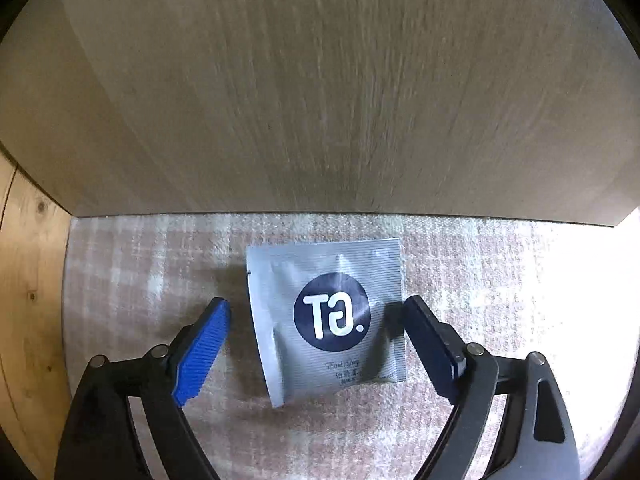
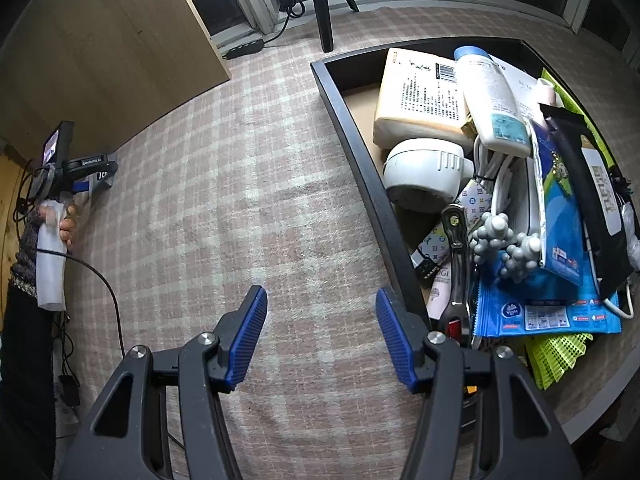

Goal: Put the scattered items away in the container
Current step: 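Grasp the grey sachet with the left tool and lift it, then carry the sachet over the black box and open the left tool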

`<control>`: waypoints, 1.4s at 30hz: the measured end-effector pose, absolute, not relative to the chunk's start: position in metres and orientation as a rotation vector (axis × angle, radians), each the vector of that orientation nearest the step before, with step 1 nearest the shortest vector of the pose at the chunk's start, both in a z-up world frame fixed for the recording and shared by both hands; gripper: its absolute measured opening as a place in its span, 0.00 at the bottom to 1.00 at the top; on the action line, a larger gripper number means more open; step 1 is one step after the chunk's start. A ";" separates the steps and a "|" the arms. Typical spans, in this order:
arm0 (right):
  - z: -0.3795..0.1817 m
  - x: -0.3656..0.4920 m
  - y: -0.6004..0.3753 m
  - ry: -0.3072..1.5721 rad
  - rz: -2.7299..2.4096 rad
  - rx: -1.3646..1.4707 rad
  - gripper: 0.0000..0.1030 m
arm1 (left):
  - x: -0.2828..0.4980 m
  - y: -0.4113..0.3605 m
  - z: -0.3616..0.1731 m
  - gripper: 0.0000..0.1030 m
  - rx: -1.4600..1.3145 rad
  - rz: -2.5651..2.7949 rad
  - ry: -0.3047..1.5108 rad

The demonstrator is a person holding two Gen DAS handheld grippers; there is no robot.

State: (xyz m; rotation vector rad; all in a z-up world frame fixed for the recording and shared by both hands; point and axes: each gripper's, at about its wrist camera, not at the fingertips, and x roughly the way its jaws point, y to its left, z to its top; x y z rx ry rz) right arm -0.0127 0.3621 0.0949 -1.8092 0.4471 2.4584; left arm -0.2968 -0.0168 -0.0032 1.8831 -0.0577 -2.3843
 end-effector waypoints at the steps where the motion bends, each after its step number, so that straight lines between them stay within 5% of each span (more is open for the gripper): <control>1: 0.094 -0.013 0.364 0.450 2.458 -1.809 0.54 | -0.303 -0.015 -0.003 0.75 1.904 -2.386 -0.052; 4: 0.091 -0.012 0.366 0.473 2.447 -1.805 0.54 | -0.317 -0.010 -0.001 0.57 1.969 -2.389 -0.010; 12: 0.088 -0.005 0.369 0.528 2.446 -1.794 0.54 | -0.321 0.015 0.016 0.44 1.962 -2.408 0.018; 14: 0.090 -0.005 0.370 0.520 2.447 -1.786 0.54 | -0.301 0.013 0.021 0.21 1.937 -2.417 0.020; 15: 0.090 -0.004 0.372 0.526 2.445 -1.783 0.54 | -0.298 0.012 0.024 0.18 1.939 -2.414 0.037; 27: 0.099 0.000 0.377 0.536 2.476 -1.740 0.54 | -0.258 -0.016 0.037 0.09 1.916 -2.450 0.134; 42: 0.117 0.043 0.413 0.571 2.530 -1.615 0.54 | -0.114 0.122 0.098 0.03 1.871 -2.613 0.010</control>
